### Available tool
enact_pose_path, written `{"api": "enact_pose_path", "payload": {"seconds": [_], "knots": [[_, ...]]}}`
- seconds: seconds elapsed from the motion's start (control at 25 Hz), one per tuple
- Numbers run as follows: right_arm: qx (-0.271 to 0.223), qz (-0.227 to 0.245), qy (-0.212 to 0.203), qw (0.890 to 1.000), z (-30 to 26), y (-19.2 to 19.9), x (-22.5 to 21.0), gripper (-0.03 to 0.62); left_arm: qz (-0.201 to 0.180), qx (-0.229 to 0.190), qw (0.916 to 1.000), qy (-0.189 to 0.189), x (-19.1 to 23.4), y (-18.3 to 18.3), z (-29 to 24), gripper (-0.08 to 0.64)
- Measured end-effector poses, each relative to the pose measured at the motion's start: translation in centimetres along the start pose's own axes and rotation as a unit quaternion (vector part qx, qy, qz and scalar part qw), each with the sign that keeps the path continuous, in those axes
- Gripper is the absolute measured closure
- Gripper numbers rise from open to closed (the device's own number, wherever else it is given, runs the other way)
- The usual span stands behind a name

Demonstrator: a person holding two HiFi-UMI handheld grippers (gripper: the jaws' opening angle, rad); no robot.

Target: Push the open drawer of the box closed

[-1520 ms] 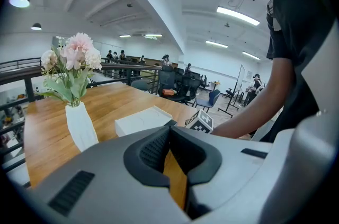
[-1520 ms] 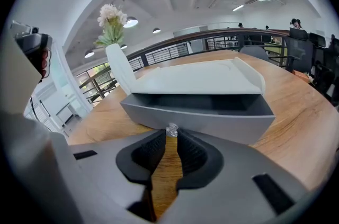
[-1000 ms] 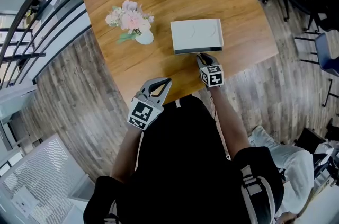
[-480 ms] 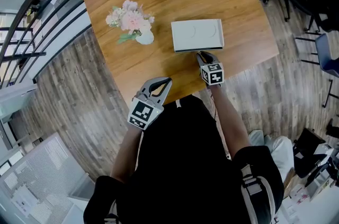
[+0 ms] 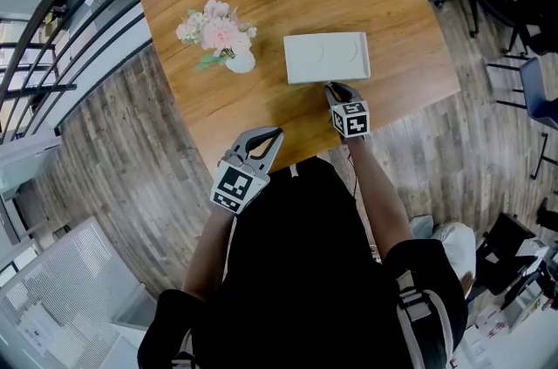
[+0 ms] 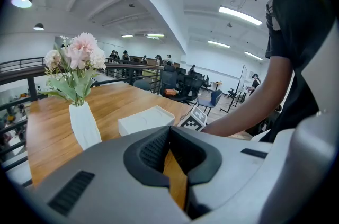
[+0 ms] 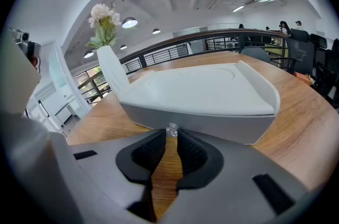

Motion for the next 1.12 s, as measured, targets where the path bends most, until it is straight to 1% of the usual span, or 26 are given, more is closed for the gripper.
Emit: {"api": "enact_pose_path", "payload": {"seconds": [0.76,1.0,1.12], "knots": [[-0.012,-0.008,-0.002,1.000,0.7,0.3,0.2,0.506,-0.001,-0.005,1.0000,0.005,-0.5,-0.1,0.0,0.537],[-0.001,0.008,-0.011,1.000,1.8,1.5,1.3,0.571,-0.001,-0.005,0.9999,0.011,-1.0,0.3,0.1,0.537],[0.012,0.022,-0.012,1.000,2.3,2.1,1.8,0.577,-0.003,-0.007,0.9999,0.014,-1.5,0.2,0.2,0.537]]}}
Point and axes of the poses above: the fingertips, and each gripper's own axes: z backward along the fingers, x to its left, y out of its underside, the point moved 1 cm from there along z, backward along the fingers, and after that the axes turned 12 degrees about -y, right-handed, at the moved point
